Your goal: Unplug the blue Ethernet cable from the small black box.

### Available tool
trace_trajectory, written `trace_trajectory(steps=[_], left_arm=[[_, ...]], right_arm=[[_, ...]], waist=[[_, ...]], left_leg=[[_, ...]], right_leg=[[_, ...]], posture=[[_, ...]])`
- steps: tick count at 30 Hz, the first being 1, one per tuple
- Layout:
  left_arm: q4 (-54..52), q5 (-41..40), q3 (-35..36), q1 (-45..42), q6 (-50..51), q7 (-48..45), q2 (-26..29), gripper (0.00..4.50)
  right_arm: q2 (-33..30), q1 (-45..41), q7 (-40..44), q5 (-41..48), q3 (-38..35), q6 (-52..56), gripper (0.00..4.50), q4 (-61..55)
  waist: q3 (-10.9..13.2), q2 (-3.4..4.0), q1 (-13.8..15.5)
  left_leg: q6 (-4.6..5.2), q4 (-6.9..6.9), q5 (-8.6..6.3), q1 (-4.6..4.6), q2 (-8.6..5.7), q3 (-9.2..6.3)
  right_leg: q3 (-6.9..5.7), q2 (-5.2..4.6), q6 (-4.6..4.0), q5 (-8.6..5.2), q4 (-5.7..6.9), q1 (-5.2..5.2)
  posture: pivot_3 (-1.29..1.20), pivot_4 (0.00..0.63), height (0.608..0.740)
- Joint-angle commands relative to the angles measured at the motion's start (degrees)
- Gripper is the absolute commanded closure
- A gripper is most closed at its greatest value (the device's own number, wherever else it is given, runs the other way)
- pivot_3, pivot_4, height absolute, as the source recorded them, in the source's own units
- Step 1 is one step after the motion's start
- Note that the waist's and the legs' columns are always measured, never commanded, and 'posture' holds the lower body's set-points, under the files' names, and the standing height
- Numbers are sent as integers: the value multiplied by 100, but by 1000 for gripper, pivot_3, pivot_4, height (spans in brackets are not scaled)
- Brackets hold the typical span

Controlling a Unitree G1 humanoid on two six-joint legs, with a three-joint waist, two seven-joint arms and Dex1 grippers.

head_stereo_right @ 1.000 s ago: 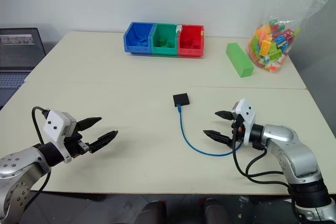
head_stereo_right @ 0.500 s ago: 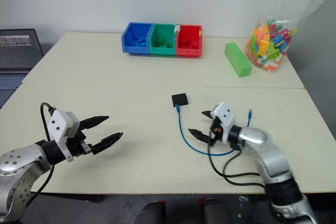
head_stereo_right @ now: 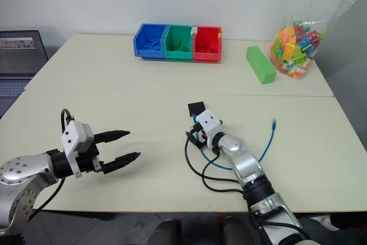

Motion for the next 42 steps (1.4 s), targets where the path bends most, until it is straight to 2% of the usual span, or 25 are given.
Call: trace_trajectory(steps=[1, 4, 7, 12, 13, 15, 20, 23, 26, 30, 33, 37, 42], left_arm=[[3, -20, 91, -66, -82, -47, 93, 347], [6, -3, 95, -57, -106, -34, 88, 347], [25, 15, 85, -46, -135, -22, 67, 347], [69, -6, 91, -57, -114, 25, 13, 347], [99, -14, 104, -68, -105, 44, 0, 347], [152, -18, 121, -88, -93, 69, -11, 347], [245, -146, 170, -219, 75, 240, -89, 347], [388, -434, 293, -349, 557, 458, -160, 347], [521, -889, 418, -512, 1138, 539, -179, 347], [1014, -2127, 687, -1063, 2633, 504, -83, 347], [1206, -2428, 491, -1486, 3212, 390, 32, 347], [1184, -2659, 271, -1978, 3530, 370, -75, 347], [1140, -2706, 19, -2239, 3616, 285, -182, 347]], right_arm=[[307, -187, -495, -220, -83, 188, 0, 240], [428, -147, -634, -271, -115, 421, 0, 210], [458, -75, -677, -290, -111, 609, 499, 83], [403, -29, -698, -289, -177, 696, 1859, 25], [398, -47, -708, -283, -201, 699, 2015, 45], [393, -80, -730, -276, -239, 697, 2641, 94], [303, -150, -688, -296, -266, 646, 3801, 190], [-69, -209, -210, -425, -3, 157, 4380, 38], [-676, -272, 515, -712, 490, -1000, 4496, -229], [-1587, -529, 1387, -1053, 919, -3265, 4497, -356], [-1961, -817, 1712, -1183, 1040, -4650, 4497, -145], [-1951, -1015, 2056, -965, 1021, -5427, 4498, -107], [-1914, -1100, 2354, -903, 1007, -5824, 4498, -166]], waist=[[0, 0, -2], [-2, -2, -14], [-2, -3, -29], [-2, -3, -14], [-2, -3, -9], [-2, -3, 3], [-3, -4, 21], [-3, -5, 26], [-3, -5, 33], [1, -3, -3], [2, -2, -58], [0, -5, -99], [0, -5, -84]], left_leg=[[0, 0, 0, 0, 1, -1], [0, -1, 0, 1, 1, -1], [0, -1, 0, 4, 2, -1], [0, 0, 0, 3, 1, -4], [0, 1, 0, 4, -1, -4], [0, 1, 0, 4, -1, -3], [0, 2, 0, 3, -1, -4], [0, 3, 0, 2, -4, -6], [1, 4, 0, -2, -6, -8], [2, 3, 0, -6, -3, -3], [1, 1, 0, -6, 2, -9], [0, 2, 0, -3, 1, -10], [-2, 5, 1, -4, -2, -9]], right_leg=[[0, 0, 0, 0, 0, 0], [1, -1, -1, 0, 0, 1], [2, -1, 0, 0, 2, 2], [1, -1, 0, 0, 4, 2], [1, -1, 0, 0, 4, 2], [1, -1, 0, 0, 4, 3], [-1, -1, 1, 0, 4, 3], [-2, -4, 1, 0, 3, 5], [-6, -4, 4, -2, 0, 4], [-9, -2, 6, -2, 0, -2], [-14, 4, 10, -5, 2, -5], [-13, 3, 1, 1, 2, 3], [-11, -1, -1, 1, 4, 5]], posture=[[0, 150, 740], [0, 150, 740], [0, 150, 740], [0, 150, 740], [0, 150, 740], [0, 150, 740], [0, 150, 740], [0, 150, 740], [0, 150, 740], [0, 150, 740], [0, 150, 740], [0, 150, 740], [0, 150, 740]])
